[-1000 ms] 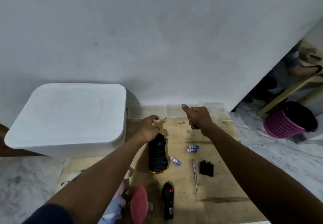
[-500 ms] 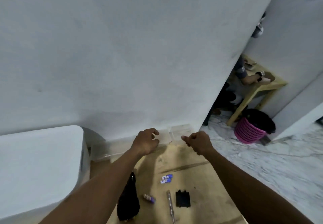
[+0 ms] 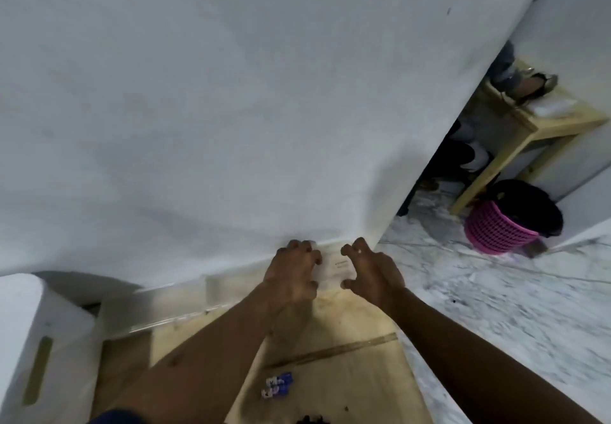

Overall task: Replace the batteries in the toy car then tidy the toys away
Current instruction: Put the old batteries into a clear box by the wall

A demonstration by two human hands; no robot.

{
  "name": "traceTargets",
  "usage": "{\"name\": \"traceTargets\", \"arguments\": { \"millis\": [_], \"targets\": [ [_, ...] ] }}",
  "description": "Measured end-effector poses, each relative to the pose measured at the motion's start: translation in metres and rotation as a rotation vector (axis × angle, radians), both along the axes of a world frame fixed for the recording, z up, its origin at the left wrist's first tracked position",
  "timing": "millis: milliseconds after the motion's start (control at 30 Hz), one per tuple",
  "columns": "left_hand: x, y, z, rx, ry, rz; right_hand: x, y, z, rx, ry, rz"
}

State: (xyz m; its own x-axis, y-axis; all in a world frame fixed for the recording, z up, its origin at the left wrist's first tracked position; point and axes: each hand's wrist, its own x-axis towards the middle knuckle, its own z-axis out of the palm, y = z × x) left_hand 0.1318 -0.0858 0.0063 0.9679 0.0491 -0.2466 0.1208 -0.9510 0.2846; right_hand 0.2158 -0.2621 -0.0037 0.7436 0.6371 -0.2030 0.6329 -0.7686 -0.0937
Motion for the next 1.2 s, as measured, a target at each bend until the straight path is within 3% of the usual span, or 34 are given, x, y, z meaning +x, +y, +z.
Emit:
{"name": "traceTargets", "arguments": {
  "millis": [200,633,967,1200],
  "targets": [
    [-0.002,0.011,-0.011,0.027,-0.064,-0.052,0.007,0.000,-0.003,-0.126,-0.095,0.284],
    [-0.011,0.014,-0.026,-0.052,-0.172,-0.014,0.000,0.010,-0.021,-0.111,-0.362,0.426],
    [-0.011,0.014,-0.027,-0.079,-0.170,0.005,-0.011,0.018,-0.033,-0.211,-0.427,0.498],
    [-0.014,0.013,-0.029,-0.097,-0.143,0.010,-0.012,0.010,-0.027,-0.098,-0.472,0.485]
  ]
}}
